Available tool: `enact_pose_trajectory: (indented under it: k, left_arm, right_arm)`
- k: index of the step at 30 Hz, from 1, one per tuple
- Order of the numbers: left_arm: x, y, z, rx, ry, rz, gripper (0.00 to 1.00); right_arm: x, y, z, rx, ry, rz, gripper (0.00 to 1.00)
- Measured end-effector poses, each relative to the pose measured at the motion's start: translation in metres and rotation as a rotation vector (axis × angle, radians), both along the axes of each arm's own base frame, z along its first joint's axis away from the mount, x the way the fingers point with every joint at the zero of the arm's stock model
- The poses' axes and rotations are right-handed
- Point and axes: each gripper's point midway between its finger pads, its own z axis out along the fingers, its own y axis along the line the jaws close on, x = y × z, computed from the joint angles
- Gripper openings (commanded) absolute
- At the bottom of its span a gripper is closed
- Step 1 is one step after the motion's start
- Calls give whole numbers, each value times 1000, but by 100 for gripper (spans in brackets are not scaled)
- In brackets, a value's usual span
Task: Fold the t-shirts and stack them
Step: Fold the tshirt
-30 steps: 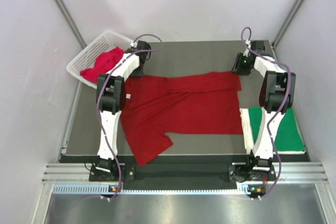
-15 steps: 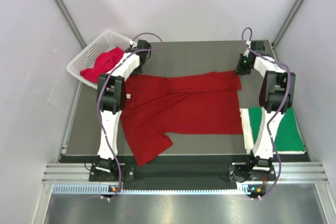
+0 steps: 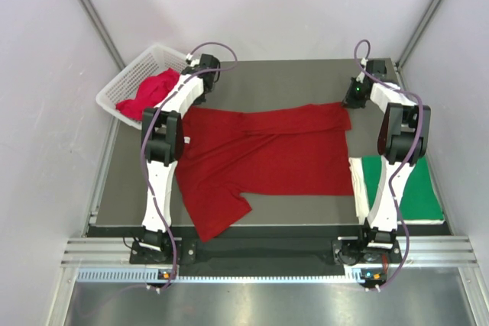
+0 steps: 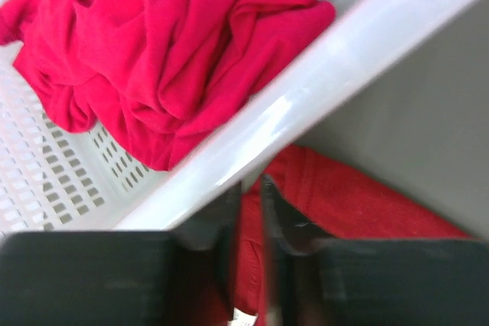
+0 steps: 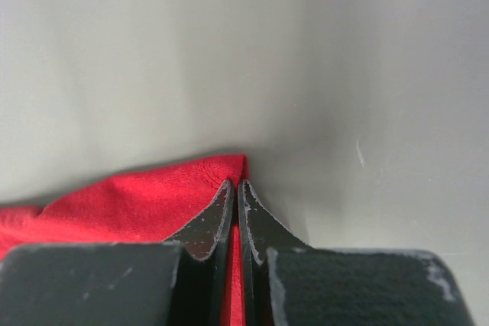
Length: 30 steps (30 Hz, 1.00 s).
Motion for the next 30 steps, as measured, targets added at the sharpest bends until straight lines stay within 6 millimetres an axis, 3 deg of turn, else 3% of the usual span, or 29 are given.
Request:
enact_pose_trajectory:
  k: [2,6,12,21,24,25,30]
  left_arm:
    - [0,-2,-1,-11,-1,0,30]
    - [1,-9,-7,-70,1,-6,33]
    - [-12,-19,-39,-137,68,-36,34]
    - [-12,-21,-40,-155,53,-22,34]
    - [-11,-21,-40,-155,49,-15,16]
    - [-11,-21,-40,-153,49,-14,1]
    - [-8,-15,-36,-118,42,5,0]
  right_arm:
    - [0,0,0,3,1,-4,0]
    - [1,0,0,3,-4,-5,0]
    - [1,0,-1,3,-5,-5,0]
    - [1,0,-1,4,-6,-4,0]
    - [1,0,-1,4,-6,-4,0]
    - [1,0,0,4,-6,-4,0]
    - [1,0,-1,5,-6,-5,0]
